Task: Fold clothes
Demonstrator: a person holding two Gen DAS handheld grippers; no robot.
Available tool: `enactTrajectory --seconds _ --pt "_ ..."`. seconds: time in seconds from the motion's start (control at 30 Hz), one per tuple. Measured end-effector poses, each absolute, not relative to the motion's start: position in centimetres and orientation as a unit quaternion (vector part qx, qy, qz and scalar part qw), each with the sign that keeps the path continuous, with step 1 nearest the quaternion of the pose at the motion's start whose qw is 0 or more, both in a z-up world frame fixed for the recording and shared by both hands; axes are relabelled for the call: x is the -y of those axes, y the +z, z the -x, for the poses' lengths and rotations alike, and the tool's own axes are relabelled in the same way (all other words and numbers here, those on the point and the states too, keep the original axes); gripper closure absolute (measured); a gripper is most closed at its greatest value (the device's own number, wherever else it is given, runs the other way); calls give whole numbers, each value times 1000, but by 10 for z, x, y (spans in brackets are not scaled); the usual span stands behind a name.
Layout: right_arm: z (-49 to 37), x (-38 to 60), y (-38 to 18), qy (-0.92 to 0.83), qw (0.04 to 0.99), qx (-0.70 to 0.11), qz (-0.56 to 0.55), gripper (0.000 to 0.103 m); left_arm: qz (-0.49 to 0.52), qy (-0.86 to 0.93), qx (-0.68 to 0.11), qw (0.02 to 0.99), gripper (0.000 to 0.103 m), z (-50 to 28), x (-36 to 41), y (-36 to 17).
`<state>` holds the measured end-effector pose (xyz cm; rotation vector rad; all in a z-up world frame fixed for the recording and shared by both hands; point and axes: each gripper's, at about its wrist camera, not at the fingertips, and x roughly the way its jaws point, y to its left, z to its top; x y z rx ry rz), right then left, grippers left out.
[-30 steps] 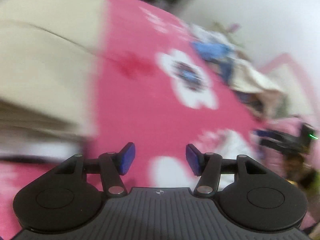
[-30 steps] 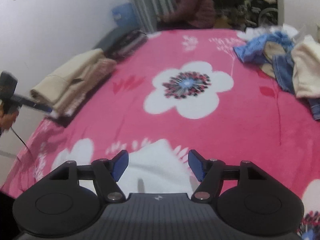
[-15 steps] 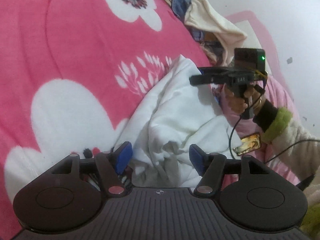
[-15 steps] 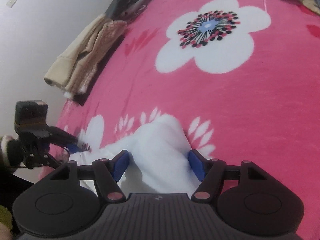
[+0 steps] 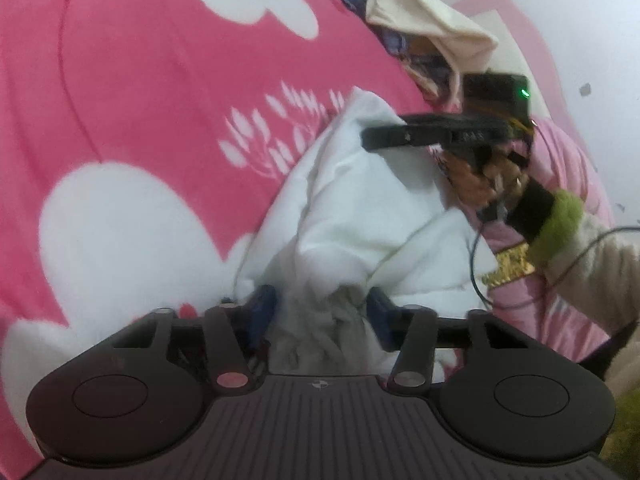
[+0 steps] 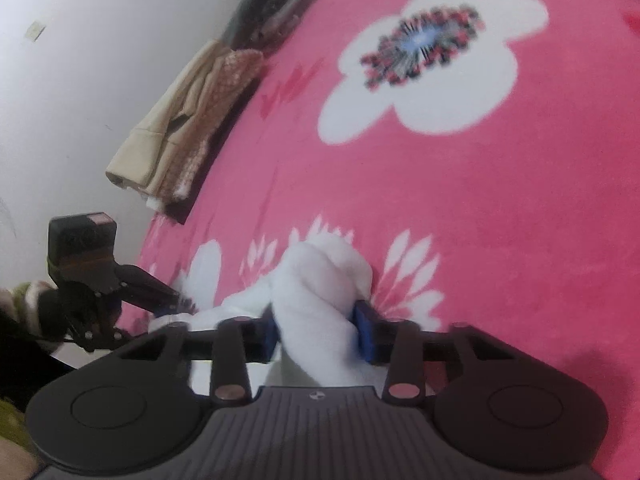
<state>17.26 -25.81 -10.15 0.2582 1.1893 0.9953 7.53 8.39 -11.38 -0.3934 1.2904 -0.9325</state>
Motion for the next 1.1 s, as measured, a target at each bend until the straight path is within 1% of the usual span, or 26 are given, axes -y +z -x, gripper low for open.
enactTrajectory --seconds 0.03,0.07,0.2,0.37,0.47,0.5,0.53,0.6,0.67,0.7,0.73,0.83,0.9,0.97,1.1 --pt "-167 260 -96 449 717 -521 -115 76 170 -415 -570 688 64 -74 -81 -112" --pt "-162 264 -90 447 727 -508 -117 77 165 -416 -564 693 68 -74 -79 -110" --pt "-148 286 -71 427 766 -462 -136 79 160 -423 -549 703 70 -92 -66 -102" --pt "-145 330 -57 364 812 -423 -172 79 123 -450 -507 725 69 -134 -34 -89" --pt "-147 349 -66 308 834 -418 -187 78 129 -458 -505 720 66 -158 -17 -102" --pt "-150 350 -77 284 836 -429 -191 74 142 -459 -512 712 64 -165 -16 -110" --pt "-155 352 -88 258 835 -444 -196 66 160 -458 -518 704 64 -171 -17 -116" --pt "-160 357 -99 225 828 -462 -225 53 201 -456 -527 689 59 -177 -27 -119" --pt "-158 363 -91 216 828 -461 -234 47 226 -448 -522 690 56 -177 -39 -116" --pt "-155 365 -83 212 833 -457 -229 40 237 -444 -519 691 54 -176 -45 -114" --pt "-150 367 -74 208 840 -448 -223 37 247 -440 -515 693 53 -174 -51 -112" --pt "-128 371 -50 207 855 -423 -217 36 263 -433 -504 699 53 -167 -66 -106" --pt "-110 361 -39 230 859 -414 -193 36 261 -437 -497 703 53 -159 -70 -100" --pt "-89 340 -32 265 861 -412 -133 36 251 -442 -493 705 53 -153 -68 -97" --pt "-57 294 -33 309 852 -422 34 36 217 -476 -486 700 53 -128 -61 -89"
